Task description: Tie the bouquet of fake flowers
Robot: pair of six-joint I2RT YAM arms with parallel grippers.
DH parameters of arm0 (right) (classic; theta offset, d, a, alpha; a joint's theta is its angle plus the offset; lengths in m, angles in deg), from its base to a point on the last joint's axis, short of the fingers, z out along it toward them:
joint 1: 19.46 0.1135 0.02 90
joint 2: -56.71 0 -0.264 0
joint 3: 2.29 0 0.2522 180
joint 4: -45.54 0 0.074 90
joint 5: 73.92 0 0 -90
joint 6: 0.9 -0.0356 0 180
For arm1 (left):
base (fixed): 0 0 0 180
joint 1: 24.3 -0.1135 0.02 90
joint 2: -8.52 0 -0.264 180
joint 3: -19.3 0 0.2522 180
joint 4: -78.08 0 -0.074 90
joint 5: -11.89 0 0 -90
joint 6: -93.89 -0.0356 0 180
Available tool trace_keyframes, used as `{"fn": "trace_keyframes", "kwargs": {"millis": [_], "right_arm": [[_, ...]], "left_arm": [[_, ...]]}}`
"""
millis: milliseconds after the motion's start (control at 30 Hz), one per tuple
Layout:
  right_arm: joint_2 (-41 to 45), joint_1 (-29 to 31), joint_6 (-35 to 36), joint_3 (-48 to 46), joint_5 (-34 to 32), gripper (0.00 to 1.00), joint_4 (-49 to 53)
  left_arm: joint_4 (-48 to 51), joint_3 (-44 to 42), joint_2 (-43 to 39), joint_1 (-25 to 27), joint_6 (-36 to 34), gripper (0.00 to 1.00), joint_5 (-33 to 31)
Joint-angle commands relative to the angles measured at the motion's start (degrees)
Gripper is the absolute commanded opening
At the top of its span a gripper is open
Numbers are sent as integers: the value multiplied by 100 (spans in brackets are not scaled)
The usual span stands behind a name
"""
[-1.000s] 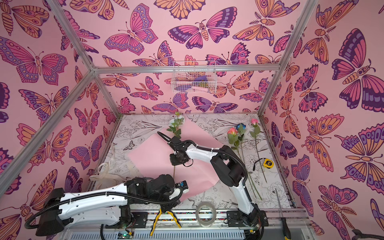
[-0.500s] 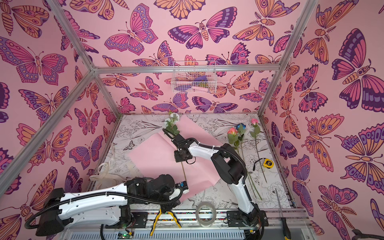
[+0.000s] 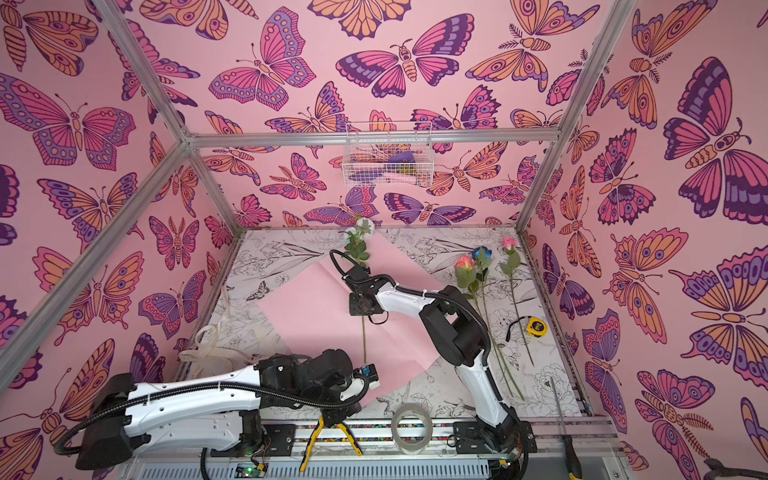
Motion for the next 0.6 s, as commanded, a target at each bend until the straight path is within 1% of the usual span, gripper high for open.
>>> {"fn": "trace_keyframes", "kwargs": {"millis": [0, 167, 233, 300, 400, 433, 467, 533, 567], "right_arm": [[-181, -105, -246, 224, -283, 0, -57], [-360, -144, -265, 485, -92, 0, 9], [-358, -144, -185, 535, -10, 9, 17], [-305, -144, -97, 545, 26, 22, 88], [-35, -144, 26, 379, 66, 33, 123], [105, -144, 66, 301, 62, 35, 126], [227, -144, 94, 246, 70, 37, 142], [515, -160, 195, 124, 95, 40, 248], [669, -177, 246, 52, 119, 41, 281]], "left_arm": [[-41, -58, 11, 44, -66, 0, 100], [-40, -65, 18, 42, -63, 0, 126], [-33, -60, 11, 38, -74, 0, 126], [-30, -67, 3, 37, -60, 0, 112], [-33, -98, -16, 45, 7, 0, 61], [-39, -100, -29, 38, 37, 0, 9], [-28, -100, -42, 45, 60, 2, -47], [-34, -93, -89, 41, 128, 20, -230], [-32, -90, -118, 43, 154, 31, -301]]}}
